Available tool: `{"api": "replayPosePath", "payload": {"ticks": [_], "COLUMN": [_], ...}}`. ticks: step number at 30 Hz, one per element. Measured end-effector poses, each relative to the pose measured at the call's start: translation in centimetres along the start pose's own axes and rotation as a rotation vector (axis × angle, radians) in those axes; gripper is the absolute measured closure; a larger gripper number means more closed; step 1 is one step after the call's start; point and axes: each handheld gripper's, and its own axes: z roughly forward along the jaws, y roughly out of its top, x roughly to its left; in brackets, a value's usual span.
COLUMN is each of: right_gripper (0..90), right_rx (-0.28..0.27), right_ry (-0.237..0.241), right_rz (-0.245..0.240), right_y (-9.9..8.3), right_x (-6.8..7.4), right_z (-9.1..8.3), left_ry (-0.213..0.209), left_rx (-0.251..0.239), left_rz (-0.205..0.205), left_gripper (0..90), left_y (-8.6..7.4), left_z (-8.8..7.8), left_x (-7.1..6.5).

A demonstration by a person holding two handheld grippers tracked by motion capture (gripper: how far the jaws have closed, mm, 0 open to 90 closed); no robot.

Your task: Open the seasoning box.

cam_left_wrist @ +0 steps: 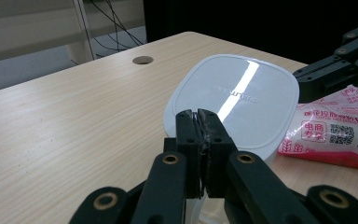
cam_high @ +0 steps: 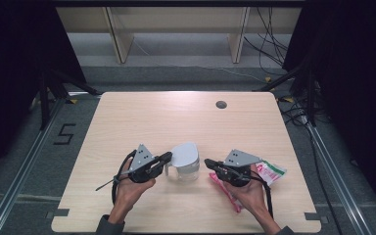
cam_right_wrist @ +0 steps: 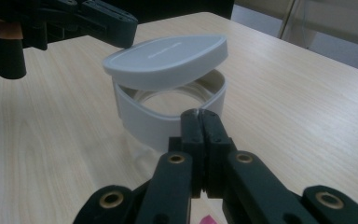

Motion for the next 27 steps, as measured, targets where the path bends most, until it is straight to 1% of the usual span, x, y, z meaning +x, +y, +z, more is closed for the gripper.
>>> {"api": "replayPosePath", "payload": {"ticks": [1,2,3,4,5,6,7,8,9,10,11,12,13,14,15,16,17,18,20,21,22,23,24,25,26,27], "right_gripper": [90.0,90.0,90.0,90.0,90.0,90.0,90.0,90.0,90.0,90.0,90.0,90.0,90.0,90.0,90.0,90.0,90.0,90.0,90.0,90.0,90.0,89.9,89.8,89.8,89.0,88.6], "right_rx": [0.003,0.008,0.008,0.014,0.013,0.010,0.012,0.001,0.027,0.027,0.004,0.004,0.006,-0.008,-0.004,-0.004,0.000,0.000,0.001,-0.017,-0.016,-0.027,-0.011,-0.011,-0.031,-0.029], "right_ry": [0.003,0.002,0.002,0.002,0.004,0.022,0.018,0.014,0.035,0.035,0.037,0.037,0.041,0.044,0.044,0.044,0.058,0.058,0.052,0.051,0.054,0.041,0.055,0.055,0.050,0.042], "right_rz": [-0.009,0.002,0.002,-0.016,-0.014,-0.028,-0.017,0.005,0.009,0.009,-0.040,-0.040,-0.024,-0.033,-0.015,-0.015,-0.046,-0.046,-0.045,-0.032,-0.039,-0.031,-0.042,-0.042,-0.048,-0.034], "right_y": [0.1,0.3,0.3,0.6,0.6,0.7,0.8,0.9,1.1,1.1,1.5,1.5,1.6,2.0,2.1,2.1,2.3,2.3,2.4,2.5,2.6,2.7,2.9,2.9,3.1,3.1], "right_x": [-0.1,0.1,0.1,0.0,0.0,-0.1,0.1,0.3,0.3,0.3,0.3,0.3,0.5,0.6,0.8,0.8,0.9,0.9,1.0,1.0,1.0,1.1,1.1,1.1,1.2,1.3], "right_z": [0.2,0.7,0.7,1.0,1.2,1.4,1.5,1.5,1.4,1.4,1.6,1.6,1.5,1.6,1.6,1.6,1.9,1.9,1.9,2.0,2.0,2.1,2.0,2.0,2.2,2.2], "left_ry": [-0.009,-0.012,-0.012,-0.011,-0.011,-0.011,-0.011,-0.011,-0.010,-0.010,-0.007,-0.007,-0.002,-0.003,-0.004,-0.004,0.001,0.008,0.018,0.023,0.023,0.020,0.008,0.008,0.010,0.030], "left_rx": [-0.010,-0.012,-0.012,-0.013,-0.015,-0.011,-0.012,-0.012,-0.012,-0.012,-0.007,-0.007,0.002,0.004,0.002,0.002,0.003,0.004,0.000,-0.007,-0.007,-0.007,-0.022,-0.022,-0.016,-0.004], "left_rz": [-0.006,-0.003,-0.003,-0.001,-0.003,-0.002,-0.001,-0.001,0.001,0.001,-0.001,-0.001,0.004,0.006,0.012,0.012,0.011,0.014,-0.001,-0.010,-0.010,-0.018,-0.016,-0.016,-0.009,-0.010], "left_gripper": [87.2,87.1,87.1,87.1,87.1,87.1,87.1,87.1,87.1,87.1,87.2,87.1,87.1,86.8,86.4,86.0,84.6,84.6,80.6,75.8,72.9,68.5,65.5,63.2,58.4,55.7], "left_y": [0.0,0.0,0.0,0.0,-0.1,-0.1,-0.1,-0.1,-0.1,-0.1,-0.1,-0.1,-0.1,-0.2,-0.2,-0.2,-0.2,-0.2,-0.1,0.0,0.0,0.0,0.0,0.0,-0.1,-0.3], "left_z": [0.1,0.1,0.1,0.1,0.1,0.1,0.1,0.1,0.1,0.1,0.0,0.0,-0.1,-0.1,-0.1,-0.1,-0.1,-0.2,-0.6,-1.0,-1.0,-1.4,-2.0,-2.0,-2.6,-2.9], "left_x": [0.0,0.1,0.1,0.1,0.1,0.1,0.1,0.1,0.1,0.1,0.1,0.1,0.1,0.2,0.3,0.3,0.3,0.2,0.4,0.7,0.7,1.0,1.1,1.1,1.1,0.9]}}
